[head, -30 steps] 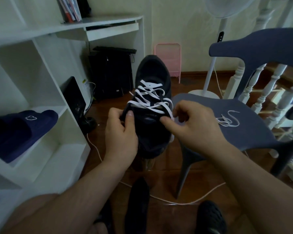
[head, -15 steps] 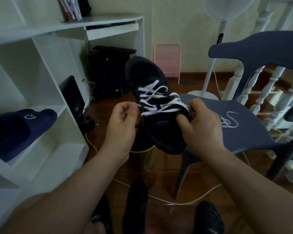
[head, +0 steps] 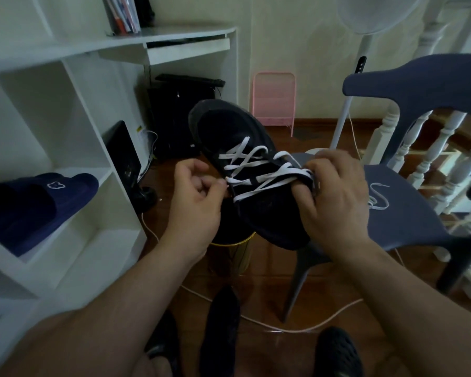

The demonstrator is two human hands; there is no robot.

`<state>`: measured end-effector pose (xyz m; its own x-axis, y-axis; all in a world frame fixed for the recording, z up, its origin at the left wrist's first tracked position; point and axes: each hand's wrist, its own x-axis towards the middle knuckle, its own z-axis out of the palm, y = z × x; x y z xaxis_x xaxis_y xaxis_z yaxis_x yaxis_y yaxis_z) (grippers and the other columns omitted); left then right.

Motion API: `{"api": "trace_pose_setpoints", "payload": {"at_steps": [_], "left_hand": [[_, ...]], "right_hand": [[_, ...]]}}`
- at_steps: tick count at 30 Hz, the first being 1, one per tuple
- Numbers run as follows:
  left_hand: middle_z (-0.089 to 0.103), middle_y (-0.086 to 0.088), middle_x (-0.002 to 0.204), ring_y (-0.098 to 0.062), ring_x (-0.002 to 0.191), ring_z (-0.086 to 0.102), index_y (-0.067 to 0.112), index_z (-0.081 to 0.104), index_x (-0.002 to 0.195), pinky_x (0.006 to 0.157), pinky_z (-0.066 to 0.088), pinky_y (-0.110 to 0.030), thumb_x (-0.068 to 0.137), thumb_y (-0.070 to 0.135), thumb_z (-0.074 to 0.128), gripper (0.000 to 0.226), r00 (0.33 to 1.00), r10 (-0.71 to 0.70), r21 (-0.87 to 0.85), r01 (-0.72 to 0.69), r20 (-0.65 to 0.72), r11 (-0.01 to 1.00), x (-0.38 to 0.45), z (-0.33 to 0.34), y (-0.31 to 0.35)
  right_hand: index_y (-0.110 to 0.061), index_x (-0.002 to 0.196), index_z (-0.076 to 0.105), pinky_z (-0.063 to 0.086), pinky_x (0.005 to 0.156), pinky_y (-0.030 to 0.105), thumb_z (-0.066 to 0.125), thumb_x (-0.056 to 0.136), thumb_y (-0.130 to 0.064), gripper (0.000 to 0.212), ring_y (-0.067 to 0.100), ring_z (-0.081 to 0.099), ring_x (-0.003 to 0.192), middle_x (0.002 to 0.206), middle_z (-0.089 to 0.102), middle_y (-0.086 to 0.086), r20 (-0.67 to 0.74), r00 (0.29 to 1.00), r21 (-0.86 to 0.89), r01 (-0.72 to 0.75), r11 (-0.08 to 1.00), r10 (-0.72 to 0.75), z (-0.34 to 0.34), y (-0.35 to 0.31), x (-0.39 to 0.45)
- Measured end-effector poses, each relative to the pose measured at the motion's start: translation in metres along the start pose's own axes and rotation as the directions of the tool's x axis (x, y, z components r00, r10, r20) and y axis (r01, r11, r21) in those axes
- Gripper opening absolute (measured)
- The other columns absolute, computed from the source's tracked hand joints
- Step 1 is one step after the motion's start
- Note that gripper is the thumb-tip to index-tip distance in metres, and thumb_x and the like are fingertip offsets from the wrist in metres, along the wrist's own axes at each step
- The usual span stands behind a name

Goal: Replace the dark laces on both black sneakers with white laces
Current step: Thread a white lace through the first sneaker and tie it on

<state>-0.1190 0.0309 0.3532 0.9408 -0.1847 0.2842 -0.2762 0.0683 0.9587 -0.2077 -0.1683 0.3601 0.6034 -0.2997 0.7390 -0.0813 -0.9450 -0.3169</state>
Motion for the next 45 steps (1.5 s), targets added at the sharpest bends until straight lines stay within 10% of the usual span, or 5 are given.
{"api": "trace_pose_setpoints", "payload": {"at_steps": [9, 15, 25, 38, 45], "left_hand": [[0.057, -0.002, 0.071, -0.018, 0.07, 0.065, 0.036, 0.051, 0.119, 0.075, 0.051, -0.036, 0.091, -0.006, 0.062, 0.052, 0.92, -0.18, 0.364, 0.044, 0.349, 0.93, 0.016, -0.047, -0.001], [0.063, 0.002, 0.082, -0.015, 0.067, 0.061, 0.035, 0.063, 0.103, 0.073, 0.059, -0.042, 0.095, 0.009, 0.066, 0.028, 0.686, -0.591, 0.869, -0.125, 0.424, 0.478, 0.016, -0.067, -0.004], [0.047, 0.001, 0.055, -0.014, 0.054, 0.038, 0.02, 0.063, 0.094, 0.056, 0.029, -0.032, 0.08, 0.015, 0.044, 0.024, 0.906, -0.344, 0.215, 0.295, 0.248, 0.931, 0.017, -0.029, -0.003], [0.071, 0.01, 0.119, -0.007, 0.109, 0.068, 0.031, 0.055, 0.124, 0.081, 0.052, -0.028, 0.105, 0.052, 0.055, 0.028, 0.926, -0.341, 0.07, 0.334, 0.163, 0.94, -0.002, 0.009, -0.001], [0.061, 0.006, 0.075, -0.001, 0.049, 0.049, 0.021, 0.051, 0.094, 0.05, 0.04, -0.021, 0.114, 0.031, 0.04, 0.025, 0.966, -0.26, -0.053, 0.26, -0.001, 0.964, 0.008, 0.006, -0.005]], "right_hand": [[-0.026, 0.104, 0.043, 0.037, 0.065, 0.026, 0.056, 0.091, -0.039, 0.023, 0.01, 0.046, 0.072, 0.089, 0.052, -0.006, 0.004, 0.983, 0.269, -0.176, 0.947, 0.182, -0.018, 0.002, 0.007], [-0.021, 0.119, 0.051, 0.048, 0.076, 0.032, 0.067, 0.089, -0.028, 0.034, 0.015, 0.057, 0.087, 0.102, 0.058, -0.004, 0.034, 0.978, 0.295, -0.207, 0.933, 0.206, -0.017, -0.003, 0.004], [-0.023, 0.093, 0.053, 0.039, 0.061, 0.024, 0.059, 0.095, -0.019, 0.007, 0.008, 0.053, 0.073, 0.076, 0.055, -0.011, 0.158, 0.969, 0.253, -0.226, 0.941, 0.19, -0.005, -0.013, 0.004], [-0.018, 0.104, 0.058, 0.032, 0.073, 0.028, 0.059, 0.093, -0.01, 0.013, 0.008, 0.042, 0.085, 0.095, 0.05, -0.003, 0.183, 0.982, 0.237, -0.084, 0.968, 0.041, 0.003, -0.012, 0.0], [-0.02, 0.097, 0.061, 0.035, 0.078, 0.01, 0.067, 0.088, -0.007, 0.017, 0.004, 0.041, 0.085, 0.093, 0.05, -0.007, 0.145, 0.986, 0.247, -0.11, 0.963, 0.076, 0.0, -0.014, 0.0]]}}
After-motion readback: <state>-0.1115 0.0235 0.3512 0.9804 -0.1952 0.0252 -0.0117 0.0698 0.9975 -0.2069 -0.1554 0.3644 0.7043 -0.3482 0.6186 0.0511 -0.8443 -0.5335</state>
